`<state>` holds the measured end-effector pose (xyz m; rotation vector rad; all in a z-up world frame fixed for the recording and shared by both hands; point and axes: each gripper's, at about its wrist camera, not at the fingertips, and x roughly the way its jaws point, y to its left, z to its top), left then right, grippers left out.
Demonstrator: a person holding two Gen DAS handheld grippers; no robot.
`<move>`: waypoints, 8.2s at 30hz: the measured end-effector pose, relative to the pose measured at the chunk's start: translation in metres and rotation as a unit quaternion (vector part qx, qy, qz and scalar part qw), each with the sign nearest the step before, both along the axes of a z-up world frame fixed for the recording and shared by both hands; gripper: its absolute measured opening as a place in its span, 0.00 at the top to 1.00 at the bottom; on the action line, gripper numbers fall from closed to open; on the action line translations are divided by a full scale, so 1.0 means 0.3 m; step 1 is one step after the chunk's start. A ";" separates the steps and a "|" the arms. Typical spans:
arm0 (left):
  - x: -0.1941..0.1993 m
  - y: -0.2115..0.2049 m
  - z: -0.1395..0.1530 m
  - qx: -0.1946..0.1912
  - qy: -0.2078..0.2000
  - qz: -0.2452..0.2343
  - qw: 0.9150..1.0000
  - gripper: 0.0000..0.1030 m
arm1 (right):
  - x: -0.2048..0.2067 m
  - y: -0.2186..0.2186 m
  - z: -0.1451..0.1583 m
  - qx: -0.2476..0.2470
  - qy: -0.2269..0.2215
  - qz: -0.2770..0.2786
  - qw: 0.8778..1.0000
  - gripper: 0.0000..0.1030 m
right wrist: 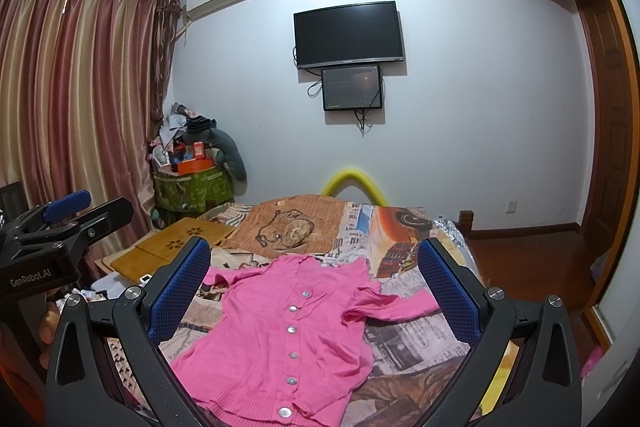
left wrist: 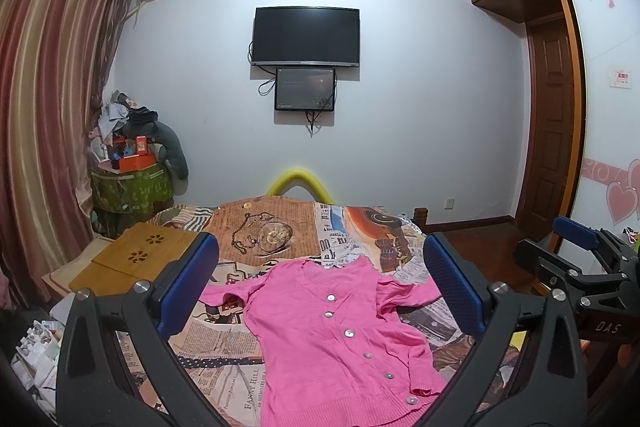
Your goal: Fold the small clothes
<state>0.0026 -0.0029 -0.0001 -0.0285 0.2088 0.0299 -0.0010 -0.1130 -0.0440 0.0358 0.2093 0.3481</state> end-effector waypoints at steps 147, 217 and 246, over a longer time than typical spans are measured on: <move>1.210 1.003 -0.938 -0.084 0.420 0.191 0.883 0.80 | 1.147 0.161 -0.682 -0.111 0.345 0.095 0.927 0.50; 1.387 0.473 -0.803 0.016 0.421 0.049 0.905 0.18 | 1.031 -0.155 -0.561 -0.068 0.310 0.071 0.946 0.50; 1.258 0.589 -0.898 0.007 0.444 0.046 0.895 0.06 | 1.067 0.004 -0.565 -0.107 0.311 0.081 0.941 0.46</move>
